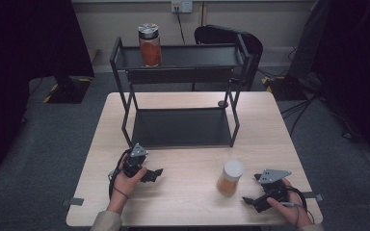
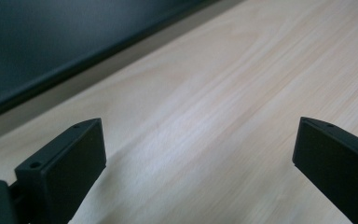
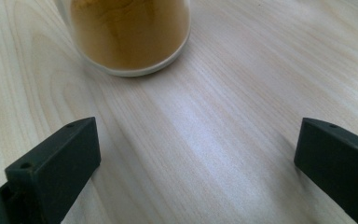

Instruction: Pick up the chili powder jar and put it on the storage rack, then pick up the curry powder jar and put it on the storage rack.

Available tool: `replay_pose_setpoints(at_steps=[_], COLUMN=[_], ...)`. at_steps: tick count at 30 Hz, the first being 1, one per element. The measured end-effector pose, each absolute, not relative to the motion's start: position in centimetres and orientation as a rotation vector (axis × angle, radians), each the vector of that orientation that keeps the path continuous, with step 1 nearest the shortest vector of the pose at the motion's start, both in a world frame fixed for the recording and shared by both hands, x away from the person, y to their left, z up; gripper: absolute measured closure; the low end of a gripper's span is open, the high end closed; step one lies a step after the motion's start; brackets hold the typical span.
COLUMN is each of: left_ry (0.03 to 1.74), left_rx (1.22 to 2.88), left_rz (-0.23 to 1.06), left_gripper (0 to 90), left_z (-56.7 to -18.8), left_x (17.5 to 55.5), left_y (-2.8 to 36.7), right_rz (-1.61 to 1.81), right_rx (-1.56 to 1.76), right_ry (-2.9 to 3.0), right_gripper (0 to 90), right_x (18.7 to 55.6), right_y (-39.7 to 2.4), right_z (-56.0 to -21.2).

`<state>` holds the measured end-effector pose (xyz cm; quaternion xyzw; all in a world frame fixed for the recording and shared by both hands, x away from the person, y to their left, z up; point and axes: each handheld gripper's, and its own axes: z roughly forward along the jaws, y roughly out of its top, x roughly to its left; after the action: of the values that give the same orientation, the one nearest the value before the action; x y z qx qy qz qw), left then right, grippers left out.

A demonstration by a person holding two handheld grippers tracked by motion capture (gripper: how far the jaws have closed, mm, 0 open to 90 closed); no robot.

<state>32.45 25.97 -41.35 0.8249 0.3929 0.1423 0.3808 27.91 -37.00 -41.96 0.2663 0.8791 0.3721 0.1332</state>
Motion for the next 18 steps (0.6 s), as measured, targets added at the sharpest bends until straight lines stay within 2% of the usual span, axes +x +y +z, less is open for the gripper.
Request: replay_pose_setpoints(at_steps=[10, 18], left_ry=[0.955, 0.961], left_rx=[2.155, 2.150], left_rz=[0.439, 0.441], left_gripper=[0.0, 0.0], left_z=[-42.4, -42.5], left_x=[31.6, 31.4], left_y=[25.7, 25.7], right_rz=[1.079, 1.079], right_rx=[0.773, 0.772], right_ry=[2.550, 2.550], right_gripper=[0.0, 0.0], right_x=[27.9, 27.9], right_y=[-37.0, -37.0], right_z=[-42.0, -42.0])
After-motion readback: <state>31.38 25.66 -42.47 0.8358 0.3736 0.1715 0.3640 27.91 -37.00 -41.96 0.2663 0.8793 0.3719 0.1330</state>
